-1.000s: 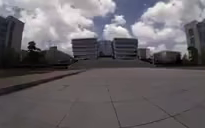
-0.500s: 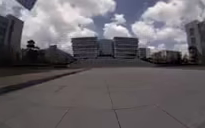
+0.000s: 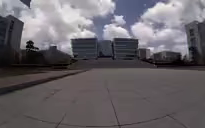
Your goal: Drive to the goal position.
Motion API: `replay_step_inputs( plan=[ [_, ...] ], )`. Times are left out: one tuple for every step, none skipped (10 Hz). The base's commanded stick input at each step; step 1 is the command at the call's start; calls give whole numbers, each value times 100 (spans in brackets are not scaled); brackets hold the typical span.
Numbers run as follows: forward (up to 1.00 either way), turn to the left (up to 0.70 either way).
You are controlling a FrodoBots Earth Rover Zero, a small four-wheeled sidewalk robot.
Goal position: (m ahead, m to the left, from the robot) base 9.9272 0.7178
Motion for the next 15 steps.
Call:
replay_step_inputs(
  plan=[
    [70, 0],
    [70, 0],
    [70, 0],
    [70, 0],
    [70, 0],
    [70, 0],
    [70, 0],
    [70, 0],
    [70, 0],
    [70, 0],
    [70, 0],
    [70, 0],
    [70, 0],
    [70, 0],
    [70, 0]
  ],
)
